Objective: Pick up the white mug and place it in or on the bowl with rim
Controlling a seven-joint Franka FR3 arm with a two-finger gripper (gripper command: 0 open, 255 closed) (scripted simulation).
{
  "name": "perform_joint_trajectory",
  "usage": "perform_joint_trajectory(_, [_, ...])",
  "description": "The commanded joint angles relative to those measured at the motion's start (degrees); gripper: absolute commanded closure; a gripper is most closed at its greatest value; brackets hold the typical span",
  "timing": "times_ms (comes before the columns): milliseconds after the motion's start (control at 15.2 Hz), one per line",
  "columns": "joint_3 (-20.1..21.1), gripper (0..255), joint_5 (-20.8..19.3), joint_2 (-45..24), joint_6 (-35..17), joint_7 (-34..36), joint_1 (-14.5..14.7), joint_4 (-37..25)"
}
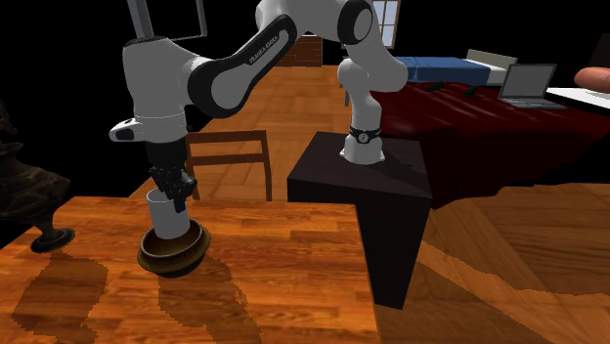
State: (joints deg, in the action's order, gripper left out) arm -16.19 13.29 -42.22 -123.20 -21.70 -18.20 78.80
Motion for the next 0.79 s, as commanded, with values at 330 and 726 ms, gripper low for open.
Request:
perform_joint_trajectory(330, [0.0, 0, 0.0, 0.0, 0.0, 0.0, 0.0, 0.0])
perform_joint_trajectory(726, [-0.7, 0, -1.0, 3.7, 4.8, 0.6, 0.4, -1.2])
